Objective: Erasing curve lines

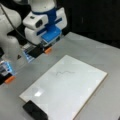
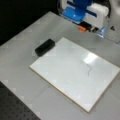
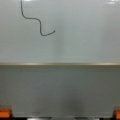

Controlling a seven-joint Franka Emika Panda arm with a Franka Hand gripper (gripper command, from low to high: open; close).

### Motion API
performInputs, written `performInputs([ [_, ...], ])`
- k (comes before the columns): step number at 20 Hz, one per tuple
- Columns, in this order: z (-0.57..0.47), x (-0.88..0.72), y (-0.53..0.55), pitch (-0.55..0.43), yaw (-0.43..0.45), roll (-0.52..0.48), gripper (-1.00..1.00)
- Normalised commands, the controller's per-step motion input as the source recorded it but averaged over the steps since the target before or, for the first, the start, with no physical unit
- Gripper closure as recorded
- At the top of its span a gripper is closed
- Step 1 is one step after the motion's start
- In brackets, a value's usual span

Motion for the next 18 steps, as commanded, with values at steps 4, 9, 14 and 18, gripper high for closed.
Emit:
performInputs([
  [4,0.0,0.0,-0.02,0.124,0.042,-0.044,-1.0],
  [9,0.04,0.05,-0.1,0.142,0.043,-0.03,-1.0],
  [14,0.07,0.08,-0.21,0.15,0.041,0.006,-1.0],
  [18,0.06,0.11,-0.35,0.139,0.108,-0.034,-1.0],
])
